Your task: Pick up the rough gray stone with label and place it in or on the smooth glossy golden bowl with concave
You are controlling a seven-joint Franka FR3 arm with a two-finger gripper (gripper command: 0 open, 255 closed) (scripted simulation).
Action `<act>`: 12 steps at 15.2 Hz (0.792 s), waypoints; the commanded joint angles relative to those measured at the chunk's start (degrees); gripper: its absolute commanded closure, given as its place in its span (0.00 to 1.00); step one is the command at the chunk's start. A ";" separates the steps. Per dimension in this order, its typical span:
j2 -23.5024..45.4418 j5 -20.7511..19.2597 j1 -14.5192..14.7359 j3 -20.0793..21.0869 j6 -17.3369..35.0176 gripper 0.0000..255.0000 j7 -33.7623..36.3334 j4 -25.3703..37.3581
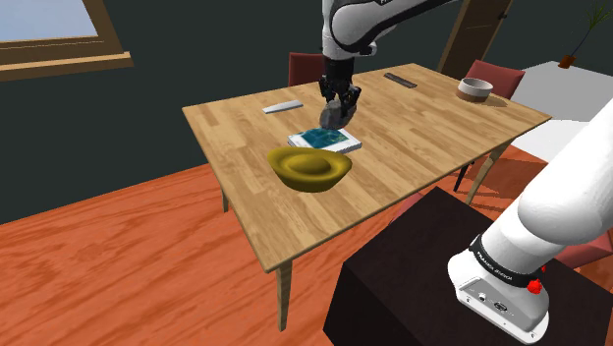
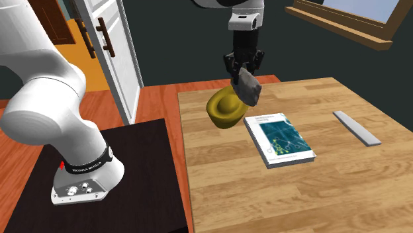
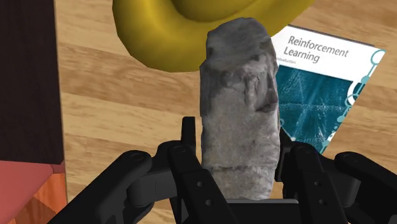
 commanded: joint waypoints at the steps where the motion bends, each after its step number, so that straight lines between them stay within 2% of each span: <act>1: 0.92 -0.04 1.38 1.44 -1.02 1.00 2.82 1.58; 7: 5.10 -0.76 5.87 5.72 -3.87 1.00 11.60 7.29; 12: 6.45 -1.47 5.94 5.64 -0.32 1.00 12.39 4.97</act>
